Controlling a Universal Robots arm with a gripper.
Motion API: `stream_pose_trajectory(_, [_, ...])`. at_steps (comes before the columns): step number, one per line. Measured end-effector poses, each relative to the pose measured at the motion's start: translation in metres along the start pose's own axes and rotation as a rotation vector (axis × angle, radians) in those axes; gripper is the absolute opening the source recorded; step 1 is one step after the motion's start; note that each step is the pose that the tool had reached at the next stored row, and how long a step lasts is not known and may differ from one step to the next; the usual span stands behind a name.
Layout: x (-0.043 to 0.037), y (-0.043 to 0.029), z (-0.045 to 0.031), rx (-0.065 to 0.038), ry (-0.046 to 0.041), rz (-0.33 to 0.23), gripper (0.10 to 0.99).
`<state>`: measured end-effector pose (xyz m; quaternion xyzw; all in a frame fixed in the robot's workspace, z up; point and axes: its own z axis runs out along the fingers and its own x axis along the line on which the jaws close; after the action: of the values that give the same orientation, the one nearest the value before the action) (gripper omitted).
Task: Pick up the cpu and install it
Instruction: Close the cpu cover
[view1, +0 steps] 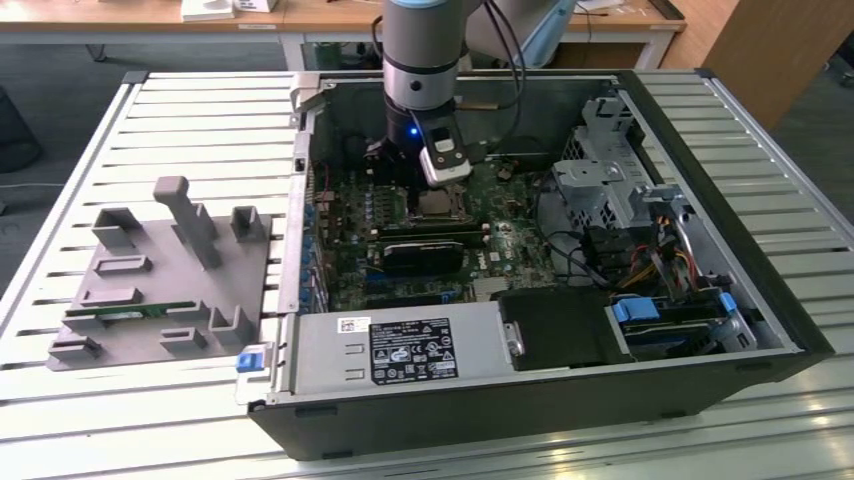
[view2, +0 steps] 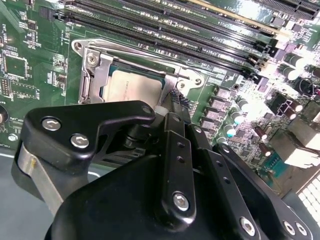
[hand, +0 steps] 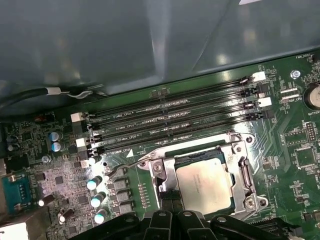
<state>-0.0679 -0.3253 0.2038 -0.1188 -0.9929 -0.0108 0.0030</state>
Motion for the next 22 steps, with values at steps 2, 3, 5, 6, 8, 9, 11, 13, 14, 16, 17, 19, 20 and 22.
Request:
stream_pose_trajectory(2, [0.0000, 0.0000, 0.0010, 0.000, 0.0000, 0.000, 0.106])
stream_pose_trajectory(3, [0.0000, 0.0000, 0.0016, 0.000, 0.0000, 0.000, 0.106])
stream_pose_trajectory(5, [0.0000, 0.0000, 0.0025, 0.000, 0.0000, 0.000, 0.106])
stream_pose_trajectory(6, [-0.0001, -0.0001, 0.0029, 0.000, 0.0000, 0.000, 0.106])
stream_pose_trajectory(8, [-0.0004, 0.0000, 0.0034, 0.000, 0.0002, 0.000, 0.106])
stream_pose_trajectory(9, [-0.0006, 0.0000, 0.0036, 0.000, 0.0001, 0.000, 0.106])
stream_pose_trajectory(11, [-0.0010, 0.0001, 0.0039, 0.000, 0.0001, 0.000, 0.106])
stream_pose_trajectory(13, [-0.0014, 0.0003, 0.0041, -0.001, 0.0000, 0.000, 0.106])
stream_pose_trajectory(14, [-0.0015, 0.0003, 0.0041, -0.001, 0.0001, 0.000, 0.106])
stream_pose_trajectory(16, [-0.0017, 0.0003, 0.0041, -0.002, 0.0002, 0.000, 0.106])
stream_pose_trajectory(17, [-0.0017, 0.0003, 0.0040, -0.002, 0.0004, 0.000, 0.106])
stream_pose_trajectory(19, [-0.0017, 0.0003, 0.0031, -0.003, 0.0009, 0.000, 0.106])
stream_pose_trajectory(20, [-0.0017, 0.0004, 0.0026, -0.004, 0.0010, 0.000, 0.106])
stream_pose_trajectory(22, [-0.0018, 0.0004, 0.0022, -0.006, 0.0013, 0.000, 0.106])
